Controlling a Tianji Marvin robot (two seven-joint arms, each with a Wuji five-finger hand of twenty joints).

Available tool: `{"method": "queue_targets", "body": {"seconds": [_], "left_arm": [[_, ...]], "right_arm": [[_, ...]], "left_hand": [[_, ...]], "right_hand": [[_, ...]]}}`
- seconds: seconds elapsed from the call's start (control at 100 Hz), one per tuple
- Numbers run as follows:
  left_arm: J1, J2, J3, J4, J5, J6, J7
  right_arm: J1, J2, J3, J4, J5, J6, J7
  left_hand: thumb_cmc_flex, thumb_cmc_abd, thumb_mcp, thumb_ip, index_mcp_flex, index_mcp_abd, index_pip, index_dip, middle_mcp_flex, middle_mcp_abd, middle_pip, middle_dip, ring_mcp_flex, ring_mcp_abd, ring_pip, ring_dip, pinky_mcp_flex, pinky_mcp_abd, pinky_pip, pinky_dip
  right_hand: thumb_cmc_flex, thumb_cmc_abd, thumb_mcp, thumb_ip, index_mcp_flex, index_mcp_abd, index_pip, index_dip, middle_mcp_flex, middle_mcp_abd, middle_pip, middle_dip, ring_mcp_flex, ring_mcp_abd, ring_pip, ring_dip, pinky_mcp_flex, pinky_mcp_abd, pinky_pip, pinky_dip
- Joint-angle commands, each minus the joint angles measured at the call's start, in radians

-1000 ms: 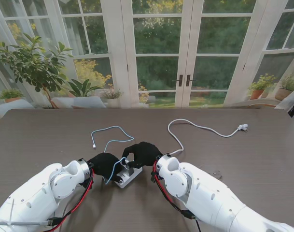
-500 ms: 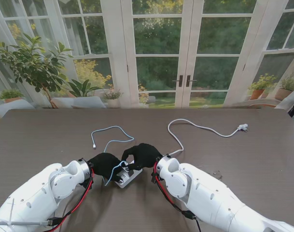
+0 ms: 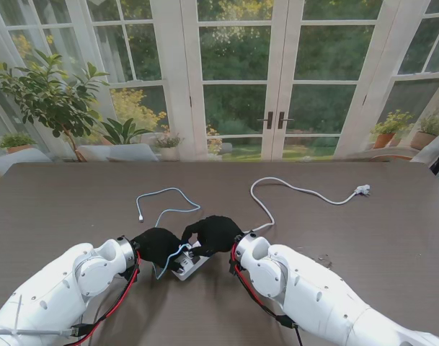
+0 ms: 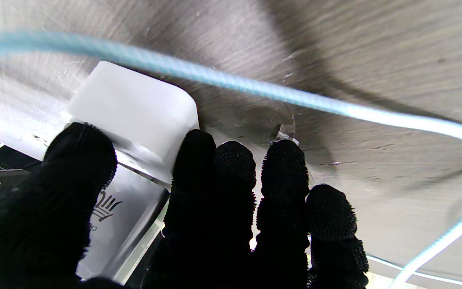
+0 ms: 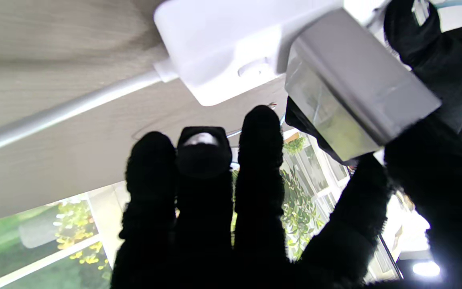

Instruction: Set up the charging station

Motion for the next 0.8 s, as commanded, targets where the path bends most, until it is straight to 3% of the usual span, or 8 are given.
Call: {"method": "queue_targets", "body": {"seconds": [0.0, 0.21, 0.41, 0.61, 0.79], "left_arm": [[0.026, 0.001, 0.018, 0.028, 0.015, -0.004, -0.038], [0.026, 0.002, 0.017, 0.026, 0.016, -0.006, -0.042], [0.027, 0.004, 0.017, 0.024, 0.016, -0.009, -0.050], [0.036, 0.008, 0.006, 0.012, 0.023, -0.011, -0.062], [0.036, 0.008, 0.005, 0.013, 0.021, -0.016, -0.064]], "right_arm": [[-0.045, 0.035, -0.015, 0.052, -0.030, 0.029, 0.040], [-0.072, 0.047, 0.027, -0.004, -0.049, 0.053, 0.029], [-0.105, 0.058, 0.083, -0.073, -0.037, 0.081, 0.051], [-0.128, 0.065, 0.126, -0.122, -0.030, 0.103, 0.065], [-0.126, 0.065, 0.128, -0.124, -0.029, 0.096, 0.066]], "left_hand": [[0.224, -0.143, 0.097, 0.034, 0.080, -0.202, 0.039, 0.009, 0.002, -0.052, -0.008, 0.016, 0.010, -0.006, 0.011, 0.007, -0.015, 0.006, 0.055, 0.018], [0.224, -0.145, 0.097, 0.034, 0.080, -0.201, 0.039, 0.009, 0.002, -0.050, -0.007, 0.016, 0.009, -0.005, 0.010, 0.007, -0.017, 0.005, 0.053, 0.020], [0.223, -0.144, 0.098, 0.034, 0.081, -0.202, 0.038, 0.009, 0.001, -0.051, -0.008, 0.015, 0.007, -0.009, 0.008, 0.007, -0.019, 0.002, 0.052, 0.022], [0.222, -0.145, 0.098, 0.034, 0.081, -0.204, 0.037, 0.009, 0.001, -0.053, -0.008, 0.015, 0.008, -0.011, 0.007, 0.006, -0.017, -0.001, 0.051, 0.023], [0.222, -0.144, 0.099, 0.034, 0.081, -0.204, 0.037, 0.009, 0.001, -0.053, -0.008, 0.014, 0.007, -0.010, 0.006, 0.006, -0.017, -0.002, 0.051, 0.023]], "right_hand": [[0.053, -0.031, 0.042, 0.166, -0.021, 0.646, -0.032, 0.121, -0.083, -0.009, -0.025, -0.045, -0.068, 0.020, -0.055, -0.918, -0.065, 0.006, -0.036, -0.012], [-0.034, -0.057, -0.036, 0.149, -0.210, 0.697, -0.118, 0.065, -0.275, 0.019, -0.070, -0.147, -0.185, 0.048, -0.165, -0.985, -0.145, 0.017, -0.112, -0.044], [-0.129, -0.020, -0.114, 0.146, -0.347, 0.768, -0.171, 0.004, -0.402, 0.052, -0.115, -0.223, -0.261, 0.083, -0.255, -1.029, -0.190, 0.045, -0.197, -0.065], [-0.146, 0.010, -0.135, 0.146, -0.360, 0.770, -0.166, -0.013, -0.406, 0.060, -0.115, -0.241, -0.256, 0.082, -0.263, -1.031, -0.192, 0.050, -0.205, -0.063], [-0.126, 0.024, -0.131, 0.149, -0.287, 0.737, -0.130, -0.012, -0.348, 0.062, -0.097, -0.245, -0.208, 0.069, -0.249, -1.026, -0.160, 0.056, -0.204, -0.060]]}}
